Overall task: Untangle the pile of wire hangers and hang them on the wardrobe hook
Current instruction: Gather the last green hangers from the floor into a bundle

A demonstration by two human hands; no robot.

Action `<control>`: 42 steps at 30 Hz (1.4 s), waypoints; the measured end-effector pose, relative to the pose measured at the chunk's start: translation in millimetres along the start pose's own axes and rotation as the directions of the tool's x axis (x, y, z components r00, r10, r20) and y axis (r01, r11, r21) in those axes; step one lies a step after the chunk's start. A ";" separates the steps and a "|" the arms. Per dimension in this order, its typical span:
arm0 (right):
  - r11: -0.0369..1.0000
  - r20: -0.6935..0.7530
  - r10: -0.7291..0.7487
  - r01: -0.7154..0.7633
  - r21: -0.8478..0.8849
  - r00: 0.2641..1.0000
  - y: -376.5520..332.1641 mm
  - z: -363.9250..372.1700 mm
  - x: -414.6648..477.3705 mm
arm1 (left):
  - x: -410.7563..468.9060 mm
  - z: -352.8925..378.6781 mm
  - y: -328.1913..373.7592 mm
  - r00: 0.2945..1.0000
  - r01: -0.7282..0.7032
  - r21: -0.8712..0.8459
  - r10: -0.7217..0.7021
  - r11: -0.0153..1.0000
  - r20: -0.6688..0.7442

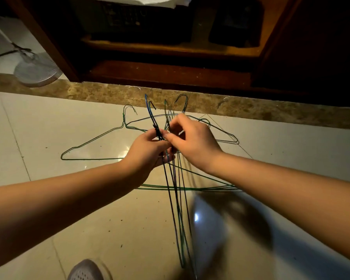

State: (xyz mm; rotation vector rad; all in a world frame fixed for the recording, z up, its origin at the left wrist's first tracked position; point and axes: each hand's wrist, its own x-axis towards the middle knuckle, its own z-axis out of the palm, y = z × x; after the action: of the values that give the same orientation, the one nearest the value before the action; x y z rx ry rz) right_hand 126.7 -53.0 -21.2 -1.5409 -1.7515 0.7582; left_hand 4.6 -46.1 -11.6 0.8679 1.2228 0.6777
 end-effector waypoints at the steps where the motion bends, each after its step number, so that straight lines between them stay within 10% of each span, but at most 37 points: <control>1: 1.000 0.002 0.015 -0.015 0.022 1.000 -1.1 1.8 1.7 | 0.4 -1.5 -0.4 1.000 -0.004 0.002 0.004 1.000 -0.003; 10: 0.999 0.031 -0.023 0.022 0.039 0.999 31.7 9.2 7.7 | 3.5 -23.3 3.1 0.998 0.004 0.025 -0.003 1.000 -0.056; 16: 0.793 0.220 0.526 -0.381 -0.476 0.821 117.6 19.4 15.3 | 2.0 -43.4 5.0 0.994 -0.037 0.067 0.044 0.997 -0.095; 30: 0.610 0.230 0.471 -0.126 -0.782 0.851 137.7 43.9 -15.5 | 4.6 -60.1 1.4 0.986 -0.095 0.059 0.102 0.994 -0.135; 37: 0.831 0.126 0.545 -0.513 -0.214 0.829 131.6 21.9 1.5 | 6.3 -68.4 5.4 0.962 -0.129 0.055 0.138 0.990 -0.234; 42: 0.796 0.099 0.560 -0.567 0.209 0.823 116.6 -23.7 18.2 | 6.3 -65.1 6.5 0.957 -0.157 0.020 0.157 0.987 -0.245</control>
State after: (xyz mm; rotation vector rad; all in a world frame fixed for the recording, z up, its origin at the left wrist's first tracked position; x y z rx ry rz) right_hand 214.1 -19.9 -97.0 -1.9111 -1.1541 1.2349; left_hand -57.4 -24.7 -16.2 0.9067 1.3842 0.9352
